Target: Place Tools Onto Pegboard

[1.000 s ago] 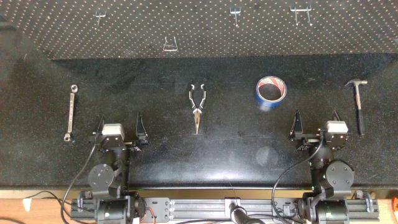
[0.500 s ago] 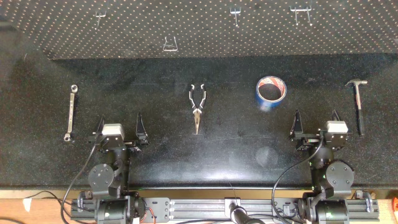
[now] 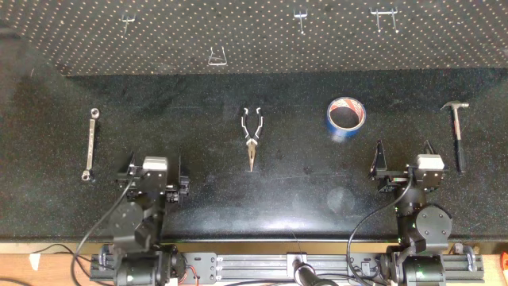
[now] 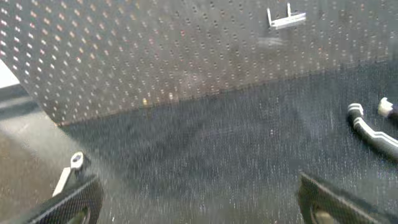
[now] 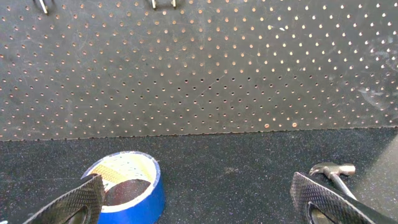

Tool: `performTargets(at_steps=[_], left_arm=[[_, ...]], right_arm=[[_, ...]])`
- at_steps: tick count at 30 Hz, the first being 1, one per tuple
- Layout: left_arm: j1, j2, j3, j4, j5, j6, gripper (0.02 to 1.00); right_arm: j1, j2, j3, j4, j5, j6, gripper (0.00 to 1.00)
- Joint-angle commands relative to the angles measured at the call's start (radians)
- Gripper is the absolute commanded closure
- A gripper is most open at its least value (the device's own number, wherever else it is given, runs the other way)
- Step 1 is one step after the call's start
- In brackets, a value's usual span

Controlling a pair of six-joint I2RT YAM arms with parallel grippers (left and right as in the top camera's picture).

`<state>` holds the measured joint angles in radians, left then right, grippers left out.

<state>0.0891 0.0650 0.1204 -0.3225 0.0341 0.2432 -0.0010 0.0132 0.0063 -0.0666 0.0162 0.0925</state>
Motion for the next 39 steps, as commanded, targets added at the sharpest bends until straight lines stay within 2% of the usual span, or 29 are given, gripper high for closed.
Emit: performTargets(at_steps=[1,3,5,7,9,13,16,22,27,28,29,31,32,33,34,35,39], left_arm=[[0.159,0.619,0.517,-0.391,-0.143,0.156,0.025],[0.367,0.966,0.805,-0.589,-0.143,0.187,0.023],[0.5,1.167,0.957,-0.652,-0.136,0.25,0.023],[0.563,1.41,1.073,-0.667,-0.135,0.271,0.025],[0.565,1.602,1.143,-0.669,-0.135,0.271,0.025],[0.565,1.795,1.263,-0.665,-0.1,0.291,0.023],[0.565,1.874,1.31,-0.652,0.006,0.295,0.02],[0.565,1.956,1.311,-0.592,0.016,0.361,0.023],[0.566,1.986,1.31,-0.562,0.016,0.361,0.018],[0.566,1.987,1.31,-0.559,0.024,0.361,0.172],[0.566,1.988,1.31,-0.558,0.029,0.361,0.279],[0.566,2.003,1.31,-0.552,0.032,0.361,0.279],[0.566,2.003,1.31,-0.552,0.043,0.361,0.492],[0.566,2.003,1.31,-0.552,0.054,0.361,0.79],[0.566,2.003,1.31,-0.552,0.057,0.36,0.932],[0.566,2.003,1.31,-0.553,0.056,0.36,0.991],[0.558,1.994,1.323,-0.555,0.058,0.283,0.991]], right_arm=[[-0.004,-0.012,-0.002,-0.005,0.005,0.014,0.025],[-0.004,-0.012,-0.002,-0.005,0.005,0.014,0.025],[-0.004,-0.012,-0.002,-0.005,0.005,0.014,0.025],[-0.004,-0.012,-0.002,-0.005,0.005,0.014,0.025],[-0.004,-0.012,-0.002,-0.005,0.005,0.014,0.025],[-0.004,-0.012,-0.002,-0.005,0.005,0.014,0.025],[-0.004,-0.012,-0.002,-0.005,0.005,0.014,0.025],[-0.004,-0.012,-0.002,-0.005,0.005,0.014,0.025],[-0.004,-0.012,-0.002,-0.005,0.005,0.014,0.025],[-0.004,-0.012,-0.002,-0.005,0.005,0.014,0.025],[-0.004,-0.012,-0.002,-0.005,0.005,0.014,0.025],[-0.004,-0.012,-0.002,-0.005,0.005,0.014,0.025],[-0.004,-0.012,-0.002,-0.005,0.005,0.014,0.025],[-0.004,-0.012,-0.002,-0.005,0.005,0.014,0.025],[-0.004,-0.012,-0.002,-0.005,0.005,0.014,0.025],[-0.004,-0.012,-0.002,-0.005,0.005,0.014,0.025],[-0.004,-0.012,-0.002,-0.005,0.005,0.014,0.025]])
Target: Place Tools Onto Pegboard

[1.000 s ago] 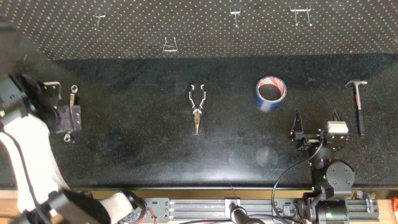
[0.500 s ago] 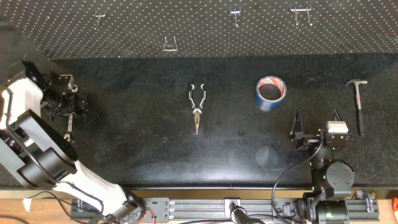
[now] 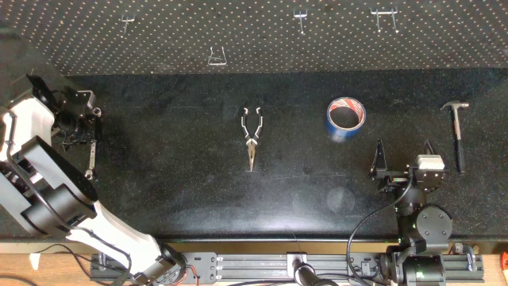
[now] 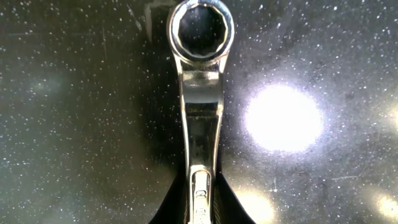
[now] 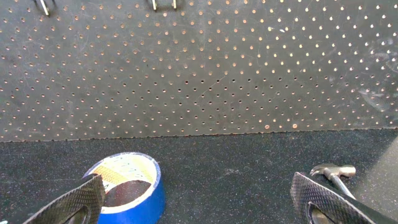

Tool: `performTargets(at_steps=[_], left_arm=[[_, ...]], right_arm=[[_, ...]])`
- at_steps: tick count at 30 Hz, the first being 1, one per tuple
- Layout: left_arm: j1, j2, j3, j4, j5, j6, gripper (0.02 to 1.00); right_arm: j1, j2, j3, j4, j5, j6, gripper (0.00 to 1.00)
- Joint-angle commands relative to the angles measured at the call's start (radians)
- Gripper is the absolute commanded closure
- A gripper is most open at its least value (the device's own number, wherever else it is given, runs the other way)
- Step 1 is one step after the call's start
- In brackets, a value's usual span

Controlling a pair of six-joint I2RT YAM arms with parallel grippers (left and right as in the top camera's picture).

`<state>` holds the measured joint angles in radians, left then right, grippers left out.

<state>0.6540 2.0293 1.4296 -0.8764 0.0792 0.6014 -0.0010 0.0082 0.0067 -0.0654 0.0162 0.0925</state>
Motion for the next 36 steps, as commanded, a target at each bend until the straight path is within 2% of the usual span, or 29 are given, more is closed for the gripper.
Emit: performTargets(at_steps=[1,3,4,6,7,8,9,12,13,14,22,24,36], left_arm=[[-0.021,0.011,0.047,-0.03,0.012,-0.105,0.991],[-0.021,-0.121,0.058,-0.038,0.012,-0.158,0.989],[-0.019,-0.257,0.012,0.021,-0.003,-0.163,0.989],[-0.019,-0.523,-0.216,0.248,-0.101,-0.149,0.991],[-0.053,-0.706,-0.402,0.346,-0.027,-0.167,0.989],[-0.097,-0.771,-0.455,0.386,-0.016,-0.25,0.991],[-0.181,-0.866,-0.502,0.422,-0.014,-0.4,0.989],[-0.396,-0.981,-0.577,0.542,-0.02,-0.497,0.991],[-0.481,-0.977,-0.581,0.595,-0.023,-0.499,0.989],[-0.494,-0.966,-0.581,0.653,-0.054,-0.571,0.989],[-0.496,-0.831,-0.58,0.765,-0.072,-0.567,0.989],[-0.496,-0.792,-0.58,0.818,-0.102,-0.567,0.991],[-0.497,-0.679,-0.577,0.935,-0.101,-0.567,0.991]], right_arm=[[-0.004,-0.007,-0.003,-0.006,0.005,0.014,0.025],[-0.004,-0.007,-0.003,-0.006,0.005,0.014,0.025],[-0.004,-0.007,-0.003,-0.005,0.005,0.014,0.025],[-0.004,-0.007,-0.003,-0.006,0.005,0.014,0.025],[-0.004,-0.007,-0.003,-0.006,0.005,0.014,0.027],[-0.004,-0.007,-0.003,-0.006,0.005,0.014,0.025],[-0.004,-0.007,-0.003,-0.006,0.005,0.014,0.025],[-0.004,-0.007,-0.003,-0.006,0.005,0.014,0.027],[-0.004,-0.007,-0.003,-0.006,0.005,0.014,0.025],[-0.004,-0.007,-0.003,-0.006,0.005,0.014,0.025],[-0.004,-0.007,-0.003,-0.006,0.005,0.014,0.025],[-0.004,-0.007,-0.003,-0.006,0.005,0.014,0.027],[-0.004,-0.007,-0.003,-0.006,0.005,0.014,0.027]])
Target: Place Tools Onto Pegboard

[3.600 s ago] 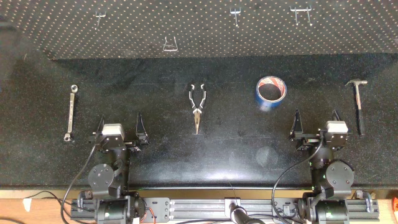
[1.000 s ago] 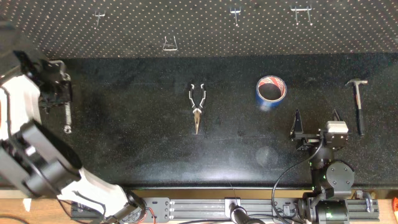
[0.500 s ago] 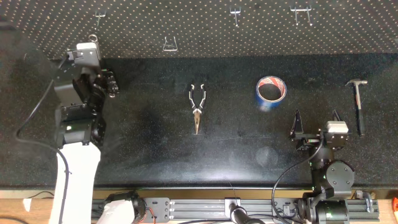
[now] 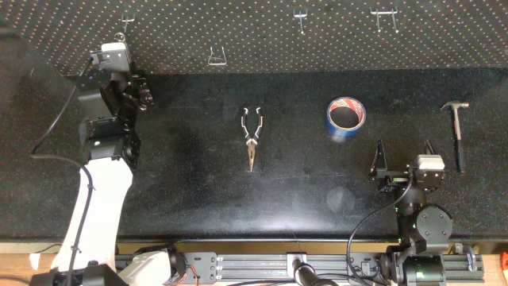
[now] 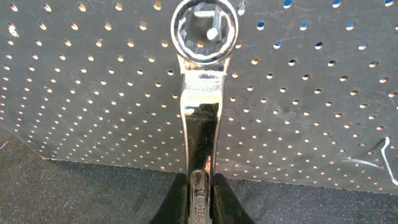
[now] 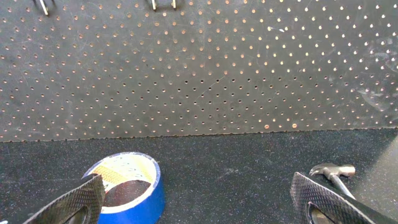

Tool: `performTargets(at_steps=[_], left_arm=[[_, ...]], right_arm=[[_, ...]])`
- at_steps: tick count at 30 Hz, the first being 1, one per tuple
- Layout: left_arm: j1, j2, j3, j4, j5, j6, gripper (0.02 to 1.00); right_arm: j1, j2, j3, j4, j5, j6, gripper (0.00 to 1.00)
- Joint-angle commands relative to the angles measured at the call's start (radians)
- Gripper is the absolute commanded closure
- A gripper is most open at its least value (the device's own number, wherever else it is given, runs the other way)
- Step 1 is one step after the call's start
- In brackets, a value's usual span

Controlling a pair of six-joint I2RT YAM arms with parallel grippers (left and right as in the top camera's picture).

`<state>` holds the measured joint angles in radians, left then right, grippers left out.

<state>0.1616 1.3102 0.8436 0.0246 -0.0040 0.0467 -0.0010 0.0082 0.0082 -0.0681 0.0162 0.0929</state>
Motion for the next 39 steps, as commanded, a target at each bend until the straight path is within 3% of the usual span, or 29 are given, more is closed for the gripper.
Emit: performTargets(at_steps=[1,5,7,8,9,10,11,12,16,18,20,21,22,23,25,27,31,33,39], left_arm=[[-0.005,0.054,0.009,0.053,-0.018,-0.013,0.989],[-0.005,0.151,0.032,0.138,-0.018,-0.013,0.989],[-0.005,0.225,0.082,0.179,-0.018,-0.013,0.934],[-0.005,0.252,0.105,0.207,-0.018,-0.013,0.84],[-0.005,0.25,0.105,0.226,-0.019,-0.013,0.518],[-0.005,0.245,0.105,0.223,-0.019,-0.013,0.356],[-0.005,0.228,0.105,0.2,-0.026,-0.013,0.064],[-0.005,0.166,0.105,0.145,-0.056,-0.013,0.023],[-0.034,-0.117,0.105,-0.288,-0.044,-0.014,0.023],[-0.031,-0.173,0.105,-0.373,-0.057,-0.013,0.023],[-0.045,-0.174,0.105,-0.417,0.098,-0.16,0.023],[-0.095,-0.169,0.105,-0.463,0.106,-0.247,0.02],[-0.2,-0.169,0.105,-0.565,0.02,-0.319,0.018],[-0.394,-0.17,0.105,-0.71,-0.156,-0.496,0.02],[-0.595,-0.125,0.112,-0.9,-0.158,-0.731,0.02],[-0.691,0.084,0.248,-1.172,-0.135,-0.798,0.02],[-0.694,0.46,0.584,-1.207,-0.024,-0.804,0.02],[-0.694,0.579,0.688,-1.195,-0.024,-0.829,0.02],[-0.661,0.703,0.718,-1.098,-0.036,-0.663,0.02]], right_arm=[[-0.004,-0.007,-0.004,-0.003,0.005,0.014,0.025],[-0.004,-0.007,-0.004,-0.003,0.005,0.014,0.025],[-0.004,-0.007,-0.004,-0.003,0.005,0.014,0.027],[-0.004,-0.007,-0.004,-0.003,0.005,0.014,0.025],[-0.004,-0.007,-0.004,-0.003,0.005,0.014,0.025],[-0.004,-0.007,-0.004,-0.003,0.005,0.014,0.025],[-0.004,-0.007,-0.004,-0.003,0.005,0.014,0.025],[-0.004,-0.007,-0.004,-0.003,0.005,0.014,0.025],[-0.004,-0.007,-0.004,-0.003,0.005,0.014,0.025],[-0.004,-0.007,-0.004,-0.003,0.005,0.014,0.025],[-0.004,-0.007,-0.004,-0.003,0.005,0.014,0.025],[-0.004,-0.007,-0.004,-0.003,0.005,0.014,0.025],[-0.004,-0.007,-0.004,-0.003,0.005,0.014,0.025],[-0.004,-0.007,-0.004,-0.003,0.005,0.014,0.025],[-0.004,-0.007,-0.004,-0.003,0.005,0.014,0.025],[-0.004,-0.007,-0.004,-0.003,0.005,0.014,0.025],[-0.004,-0.007,-0.004,-0.003,0.005,0.014,0.025],[-0.004,-0.007,-0.004,-0.003,0.005,0.014,0.025],[-0.004,-0.007,-0.004,-0.003,0.005,0.014,0.025]])
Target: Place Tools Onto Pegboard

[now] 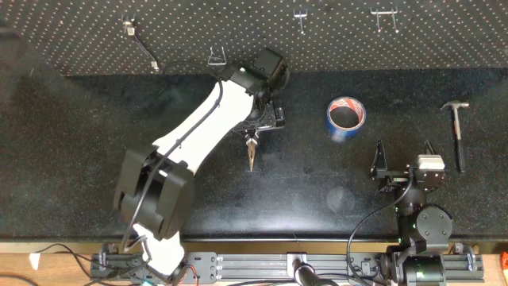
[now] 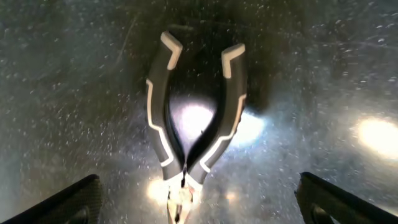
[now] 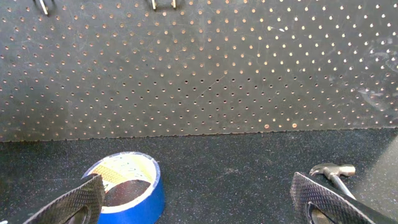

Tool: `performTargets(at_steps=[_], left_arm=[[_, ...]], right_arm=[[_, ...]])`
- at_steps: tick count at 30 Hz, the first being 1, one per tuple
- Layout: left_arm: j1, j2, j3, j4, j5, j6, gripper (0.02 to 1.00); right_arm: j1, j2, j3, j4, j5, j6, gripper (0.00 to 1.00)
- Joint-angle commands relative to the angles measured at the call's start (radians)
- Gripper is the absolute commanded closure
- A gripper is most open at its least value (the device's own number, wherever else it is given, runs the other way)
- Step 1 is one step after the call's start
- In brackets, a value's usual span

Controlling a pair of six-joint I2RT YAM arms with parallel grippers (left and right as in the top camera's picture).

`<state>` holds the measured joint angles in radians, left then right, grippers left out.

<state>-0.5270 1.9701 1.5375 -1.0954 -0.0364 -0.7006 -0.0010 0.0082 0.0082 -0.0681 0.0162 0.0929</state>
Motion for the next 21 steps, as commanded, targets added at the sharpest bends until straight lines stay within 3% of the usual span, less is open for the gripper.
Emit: performTargets(at_steps=[1,4,21], left_arm=[[0.032,0.051,0.024,0.037,-0.017,0.116,0.02],[0.037,0.072,0.024,0.091,0.011,0.19,0.02],[0.074,0.137,0.024,0.136,0.035,0.19,0.02]], right_arm=[[-0.004,-0.007,-0.004,-0.003,0.005,0.014,0.025],[-0.004,-0.007,-0.004,-0.003,0.005,0.014,0.025],[-0.004,-0.007,-0.004,-0.003,0.005,0.014,0.025]])
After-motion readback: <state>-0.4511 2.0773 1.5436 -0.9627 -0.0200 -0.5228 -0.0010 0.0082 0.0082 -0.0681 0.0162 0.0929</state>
